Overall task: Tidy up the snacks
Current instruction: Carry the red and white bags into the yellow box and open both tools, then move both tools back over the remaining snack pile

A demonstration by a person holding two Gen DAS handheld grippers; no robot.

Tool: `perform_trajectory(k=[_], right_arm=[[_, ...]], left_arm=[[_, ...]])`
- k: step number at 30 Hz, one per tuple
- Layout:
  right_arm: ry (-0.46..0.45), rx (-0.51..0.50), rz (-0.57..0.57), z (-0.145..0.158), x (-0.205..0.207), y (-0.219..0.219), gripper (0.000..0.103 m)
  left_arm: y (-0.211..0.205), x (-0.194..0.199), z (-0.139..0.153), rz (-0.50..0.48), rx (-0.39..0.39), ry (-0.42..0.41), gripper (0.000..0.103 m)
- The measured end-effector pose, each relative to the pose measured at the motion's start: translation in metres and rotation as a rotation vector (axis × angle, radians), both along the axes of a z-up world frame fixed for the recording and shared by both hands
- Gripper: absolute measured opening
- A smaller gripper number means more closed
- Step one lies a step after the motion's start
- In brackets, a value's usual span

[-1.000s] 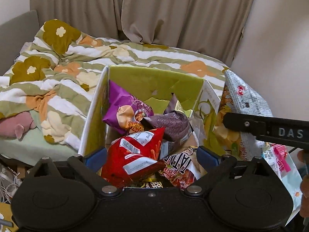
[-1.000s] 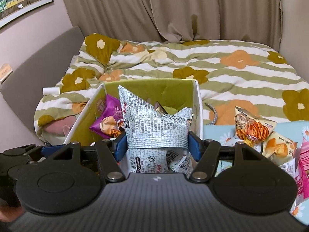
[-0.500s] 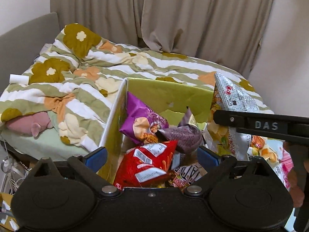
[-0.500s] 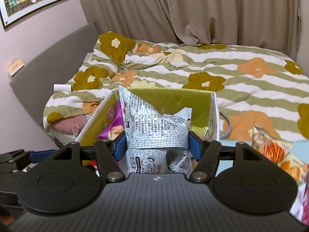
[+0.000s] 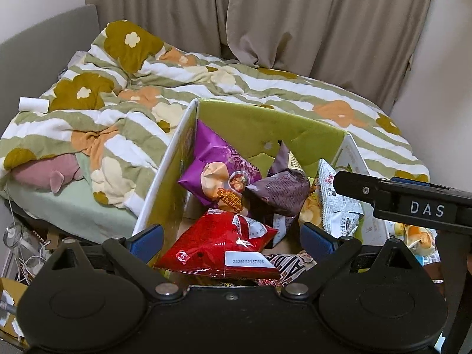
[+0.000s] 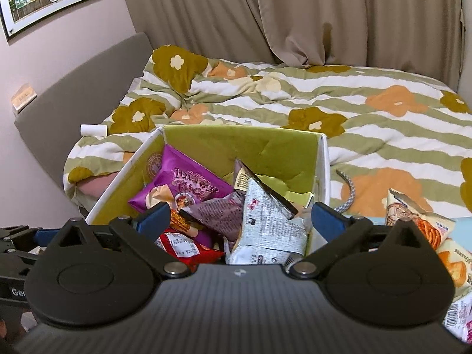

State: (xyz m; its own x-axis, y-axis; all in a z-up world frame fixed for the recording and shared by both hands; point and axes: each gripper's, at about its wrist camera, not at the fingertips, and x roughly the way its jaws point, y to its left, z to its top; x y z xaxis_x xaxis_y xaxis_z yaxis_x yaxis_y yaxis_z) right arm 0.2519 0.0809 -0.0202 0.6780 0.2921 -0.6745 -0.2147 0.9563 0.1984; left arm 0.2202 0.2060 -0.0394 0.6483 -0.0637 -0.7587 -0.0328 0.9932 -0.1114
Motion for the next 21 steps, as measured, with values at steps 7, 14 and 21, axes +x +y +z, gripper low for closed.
perform_trajectory(k=[7, 14, 21], right_arm=[[-0.012, 0.018, 0.005, 0.008, -0.014, -0.004, 0.103], [-0.041, 0.003, 0.006, 0.028, -0.038, 0.001, 0.103], [-0.089, 0.013, -0.053, 0.047, -0.07, -0.007, 0.103]], left_arm=[[-0.002, -0.011, 0.012, 0.0, 0.006, -0.035, 0.1], [-0.003, -0.029, 0.027, -0.018, 0.011, -0.082, 0.1], [-0.008, -0.051, 0.044, -0.08, 0.019, -0.14, 0.1]])
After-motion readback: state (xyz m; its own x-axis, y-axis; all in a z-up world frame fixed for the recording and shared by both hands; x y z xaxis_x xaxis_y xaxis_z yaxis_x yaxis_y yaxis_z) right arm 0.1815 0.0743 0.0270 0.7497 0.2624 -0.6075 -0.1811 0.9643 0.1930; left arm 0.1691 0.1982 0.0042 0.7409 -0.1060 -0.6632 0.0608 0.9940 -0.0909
